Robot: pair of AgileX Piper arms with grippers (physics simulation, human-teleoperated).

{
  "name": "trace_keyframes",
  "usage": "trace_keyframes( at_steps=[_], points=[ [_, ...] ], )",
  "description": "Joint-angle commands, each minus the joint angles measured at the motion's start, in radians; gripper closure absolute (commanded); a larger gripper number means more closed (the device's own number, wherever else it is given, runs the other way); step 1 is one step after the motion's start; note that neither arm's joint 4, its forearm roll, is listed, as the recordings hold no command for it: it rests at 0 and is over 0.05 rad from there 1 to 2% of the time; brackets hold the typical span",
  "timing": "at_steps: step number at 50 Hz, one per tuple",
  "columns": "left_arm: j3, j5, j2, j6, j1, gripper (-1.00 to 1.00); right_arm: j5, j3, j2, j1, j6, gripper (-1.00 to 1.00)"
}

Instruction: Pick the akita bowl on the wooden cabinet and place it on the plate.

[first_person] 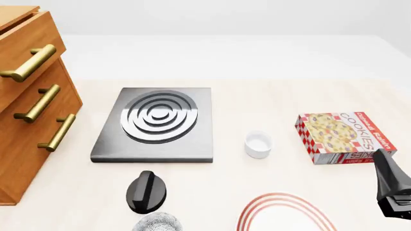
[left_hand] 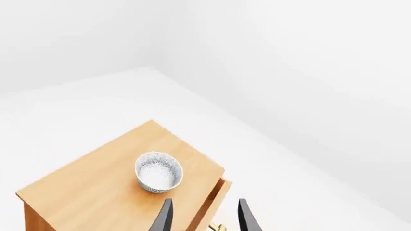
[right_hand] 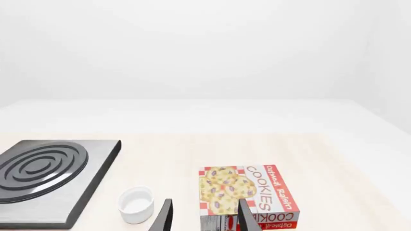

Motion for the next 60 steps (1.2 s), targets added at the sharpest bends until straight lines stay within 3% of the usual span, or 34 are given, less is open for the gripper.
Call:
trace_keyframes(
  at_steps=[1,26,47,48,60],
  points=[
    [0.011,-0.022,0.048,-0.059,0.118,-1.0,0.0,0.0,0.0,0.0,0.0,-1.0],
    [0.073,-0.094,0.131,-0.128,0.25,-1.0,0.0,0.0,0.0,0.0,0.0,-1.0],
    [0.193,-0.209,0.21,-0.137,0.265,-1.0,0.0,0.0,0.0,0.0,0.0,-1.0],
    [0.224,-0.28,0.272,-0.156,0.247,-1.0,0.0,0.0,0.0,0.0,0.0,-1.0],
    [0.237,-0.3,0.292,-0.152,0.245,-1.0,0.0,0.0,0.0,0.0,0.0,-1.0]
  ],
)
